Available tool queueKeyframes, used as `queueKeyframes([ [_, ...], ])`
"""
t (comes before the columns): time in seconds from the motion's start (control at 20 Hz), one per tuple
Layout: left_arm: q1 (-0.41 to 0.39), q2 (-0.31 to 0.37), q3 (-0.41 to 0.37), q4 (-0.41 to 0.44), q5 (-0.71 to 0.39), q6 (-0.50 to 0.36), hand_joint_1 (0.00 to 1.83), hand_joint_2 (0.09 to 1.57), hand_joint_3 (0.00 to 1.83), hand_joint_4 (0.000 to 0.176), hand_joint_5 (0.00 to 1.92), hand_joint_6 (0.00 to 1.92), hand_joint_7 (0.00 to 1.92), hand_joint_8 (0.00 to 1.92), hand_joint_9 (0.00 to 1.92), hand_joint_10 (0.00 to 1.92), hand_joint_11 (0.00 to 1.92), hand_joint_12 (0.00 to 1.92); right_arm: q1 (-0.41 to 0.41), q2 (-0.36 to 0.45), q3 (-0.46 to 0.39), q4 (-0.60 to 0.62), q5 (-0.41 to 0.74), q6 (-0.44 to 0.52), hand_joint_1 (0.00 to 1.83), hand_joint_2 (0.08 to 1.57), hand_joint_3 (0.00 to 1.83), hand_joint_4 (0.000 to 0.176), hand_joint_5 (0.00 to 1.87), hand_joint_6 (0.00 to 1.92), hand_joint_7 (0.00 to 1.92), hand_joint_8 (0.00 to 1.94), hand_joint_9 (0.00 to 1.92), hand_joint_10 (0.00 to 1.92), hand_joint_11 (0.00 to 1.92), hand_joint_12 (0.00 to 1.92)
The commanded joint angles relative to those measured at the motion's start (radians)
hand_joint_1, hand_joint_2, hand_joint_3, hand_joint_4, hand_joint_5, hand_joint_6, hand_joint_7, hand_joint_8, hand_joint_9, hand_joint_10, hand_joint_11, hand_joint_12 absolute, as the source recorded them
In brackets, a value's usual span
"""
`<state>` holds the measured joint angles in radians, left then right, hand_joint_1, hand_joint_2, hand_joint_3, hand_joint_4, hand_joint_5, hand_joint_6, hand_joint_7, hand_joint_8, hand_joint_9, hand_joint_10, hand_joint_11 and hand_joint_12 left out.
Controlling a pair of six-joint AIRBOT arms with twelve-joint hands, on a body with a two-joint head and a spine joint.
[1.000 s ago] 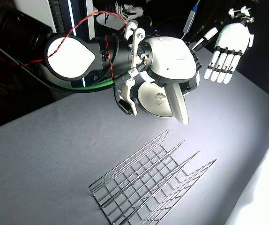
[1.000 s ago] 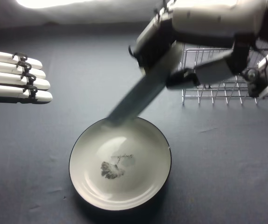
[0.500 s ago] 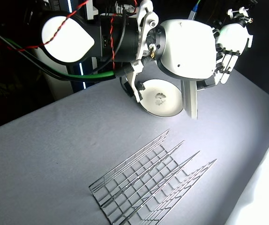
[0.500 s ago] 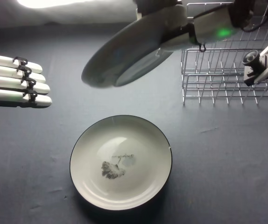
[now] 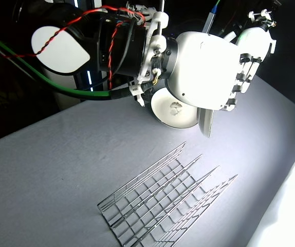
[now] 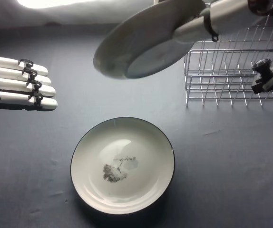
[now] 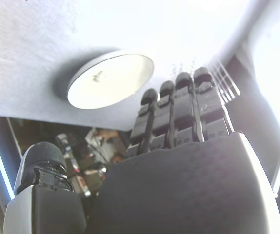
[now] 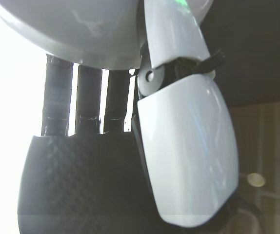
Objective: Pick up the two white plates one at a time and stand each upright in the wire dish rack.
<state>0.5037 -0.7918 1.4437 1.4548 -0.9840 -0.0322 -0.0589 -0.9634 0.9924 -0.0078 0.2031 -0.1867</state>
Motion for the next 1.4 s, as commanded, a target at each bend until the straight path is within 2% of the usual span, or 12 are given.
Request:
queueKeyframes([
  [0.0, -0.005, 0.003, -0.002, -0.071, -0.028, -0.001, 0.0, 1.04, 0.0, 0.0, 0.0, 0.0, 0.0, 0.0, 0.0, 0.0, 0.0, 0.0, 0.025, 0.011, 0.002, 0.045, 0.143, 0.017, 1.38, 1.09, 0.0, 0.0, 0.95, 0.94, 1.08, 0.85, 0.96, 1.13, 0.82, 1.34],
  [0.15, -0.006, 0.003, -0.012, -0.071, -0.028, -0.001, 0.0, 1.04, 0.0, 0.0, 0.0, 0.0, 0.0, 0.0, 0.0, 0.0, 0.0, 0.0, 0.026, 0.019, 0.014, 0.095, 0.134, 0.015, 1.38, 1.09, 0.0, 0.0, 0.94, 1.01, 1.06, 0.83, 0.94, 1.13, 0.8, 1.32],
  [0.35, -0.006, 0.005, -0.037, -0.07, -0.024, -0.001, 0.0, 1.04, 0.0, 0.0, 0.0, 0.0, 0.0, 0.0, 0.0, 0.0, 0.0, 0.0, 0.02, 0.037, 0.036, 0.124, 0.125, 0.012, 1.38, 1.08, 0.0, 0.0, 0.95, 0.97, 1.09, 0.79, 0.98, 1.12, 0.82, 1.31],
  [0.5, -0.001, 0.003, -0.048, -0.07, -0.016, -0.001, 0.0, 1.04, 0.0, 0.0, 0.0, 0.0, 0.0, 0.0, 0.0, 0.0, 0.0, 0.0, 0.019, 0.051, 0.045, 0.125, 0.124, 0.01, 1.38, 1.1, 0.0, 0.0, 0.92, 0.99, 1.06, 0.83, 0.95, 1.17, 0.79, 1.31],
  [0.95, 0.021, -0.012, -0.082, -0.068, 0.002, -0.005, 0.0, 1.04, 0.0, 0.0, 0.0, 0.0, 0.0, 0.0, 0.0, 0.0, 0.0, 0.0, 0.019, 0.089, 0.085, 0.126, 0.108, 0.006, 1.38, 1.09, 0.0, 0.0, 0.94, 0.98, 1.08, 0.82, 0.96, 1.13, 0.83, 1.32],
  [1.15, 0.036, -0.024, -0.09, -0.069, 0.013, -0.014, 0.0, 1.04, 0.0, 0.0, 0.0, 0.0, 0.0, 0.0, 0.0, 0.0, 0.0, 0.0, 0.006, 0.123, 0.089, 0.125, 0.102, 0.001, 1.38, 1.09, 0.0, 0.0, 0.95, 1.01, 1.07, 0.85, 0.94, 1.11, 0.84, 1.27],
  [1.3, 0.047, -0.032, -0.1, -0.069, 0.025, -0.016, 0.0, 1.05, 0.0, 0.0, 0.0, 0.0, 0.0, 0.0, 0.0, 0.0, 0.0, 0.0, 0.001, 0.135, 0.108, 0.11, 0.092, -0.002, 1.39, 1.07, 0.0, 0.0, 1.02, 0.91, 1.1, 0.77, 0.99, 1.04, 0.89, 1.18],
  [1.35, 0.049, -0.035, -0.105, -0.069, 0.03, -0.016, 0.0, 1.05, 0.0, 0.0, 0.0, 0.0, 0.0, 0.0, 0.0, 0.0, 0.0, 0.0, -0.003, 0.138, 0.116, 0.1, 0.092, -0.003, 1.39, 1.07, 0.0, 0.0, 1.02, 0.91, 1.08, 0.8, 1.0, 1.03, 0.89, 1.17],
])
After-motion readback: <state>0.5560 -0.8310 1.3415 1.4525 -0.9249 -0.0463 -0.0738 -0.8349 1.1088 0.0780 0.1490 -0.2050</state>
